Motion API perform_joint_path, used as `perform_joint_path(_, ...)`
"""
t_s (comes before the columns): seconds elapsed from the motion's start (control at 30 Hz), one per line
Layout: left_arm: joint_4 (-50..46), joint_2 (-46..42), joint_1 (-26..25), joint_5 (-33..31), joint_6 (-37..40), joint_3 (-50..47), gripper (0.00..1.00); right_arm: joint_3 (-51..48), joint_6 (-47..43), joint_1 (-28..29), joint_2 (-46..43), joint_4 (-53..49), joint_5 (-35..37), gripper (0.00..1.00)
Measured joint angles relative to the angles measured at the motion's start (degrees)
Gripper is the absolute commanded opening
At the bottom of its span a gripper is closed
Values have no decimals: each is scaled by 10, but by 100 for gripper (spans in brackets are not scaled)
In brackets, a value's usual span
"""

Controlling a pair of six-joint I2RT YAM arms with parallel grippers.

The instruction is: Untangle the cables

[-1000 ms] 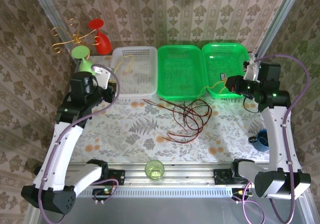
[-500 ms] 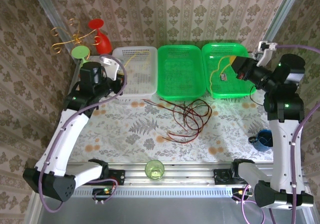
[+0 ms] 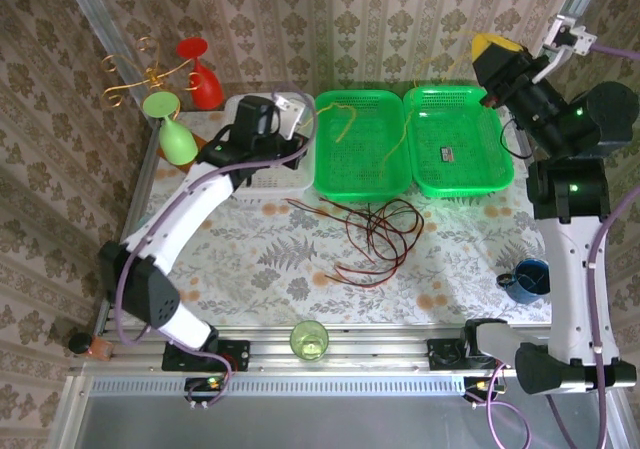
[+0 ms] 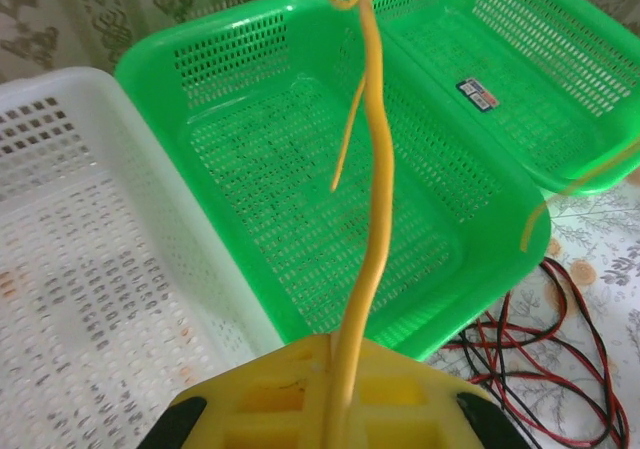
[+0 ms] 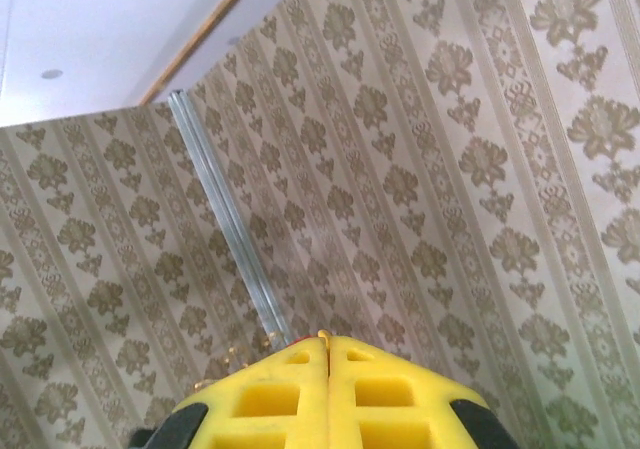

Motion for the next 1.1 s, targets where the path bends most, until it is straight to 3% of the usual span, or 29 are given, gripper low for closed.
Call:
perform_joint_path(0.4,13,271,-19,-8,-69,136,2,48,-23,35,64,27,43,0)
perform_joint_path(0.47,12,312,-23,-5,-71,153,16,50,-25,39,73,24,44,0)
perform_joint_path(0.53,8,341,-27,-3,-74,165,40,63,-30,45,84,12,45,0)
perform_joint_path(0.63,-2,356,-34,2,-82,177,60,95,-43,57,103,-9,49,0)
perform_joint_path(0.73,-7,355,-40,0,-84,186,67,118,-55,69,111,-24,54,0)
perform_joint_path(1.1,-18,276,-41,-32,-83,190,71,131,-75,91,122,-41,67,0)
